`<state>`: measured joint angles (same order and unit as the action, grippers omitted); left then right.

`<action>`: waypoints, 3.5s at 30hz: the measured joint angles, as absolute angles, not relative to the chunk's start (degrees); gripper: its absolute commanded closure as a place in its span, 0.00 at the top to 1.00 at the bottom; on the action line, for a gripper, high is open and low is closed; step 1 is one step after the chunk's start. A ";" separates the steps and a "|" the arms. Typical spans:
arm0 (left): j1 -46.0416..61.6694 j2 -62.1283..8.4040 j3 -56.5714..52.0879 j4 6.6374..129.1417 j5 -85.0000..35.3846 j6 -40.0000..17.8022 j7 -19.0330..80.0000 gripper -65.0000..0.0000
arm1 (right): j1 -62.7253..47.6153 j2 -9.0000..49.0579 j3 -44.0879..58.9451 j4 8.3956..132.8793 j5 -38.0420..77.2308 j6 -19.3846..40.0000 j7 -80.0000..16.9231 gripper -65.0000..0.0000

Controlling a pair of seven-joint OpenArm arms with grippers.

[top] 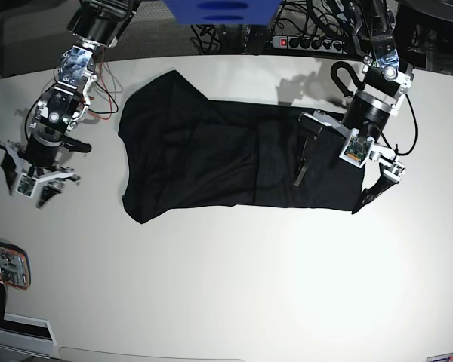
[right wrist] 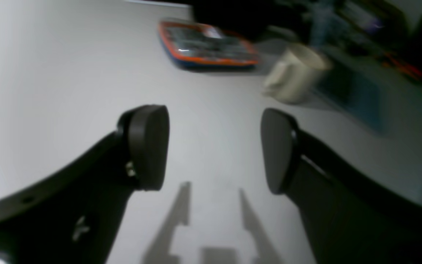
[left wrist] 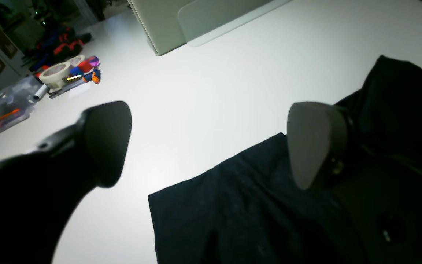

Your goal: Fold the T-shirt properly

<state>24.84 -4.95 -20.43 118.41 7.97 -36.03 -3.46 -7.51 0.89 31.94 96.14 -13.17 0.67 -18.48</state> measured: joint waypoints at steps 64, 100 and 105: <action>27.31 -5.30 -20.43 117.45 8.14 -35.97 -3.46 1.00 | 1.08 11.31 31.09 86.80 28.99 36.88 -80.68 0.59; 27.33 -5.10 -20.43 117.47 8.16 -36.01 -3.44 1.00 | -7.09 5.52 37.34 80.86 32.42 31.24 -57.82 0.59; 27.35 -5.10 -20.43 117.47 8.16 -36.01 -3.46 1.00 | -6.96 4.10 37.34 80.99 33.45 31.24 -59.11 0.59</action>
<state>27.35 -5.10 -20.43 117.47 8.16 -36.01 -3.46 -6.96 4.10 37.34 80.99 33.45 31.24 -59.11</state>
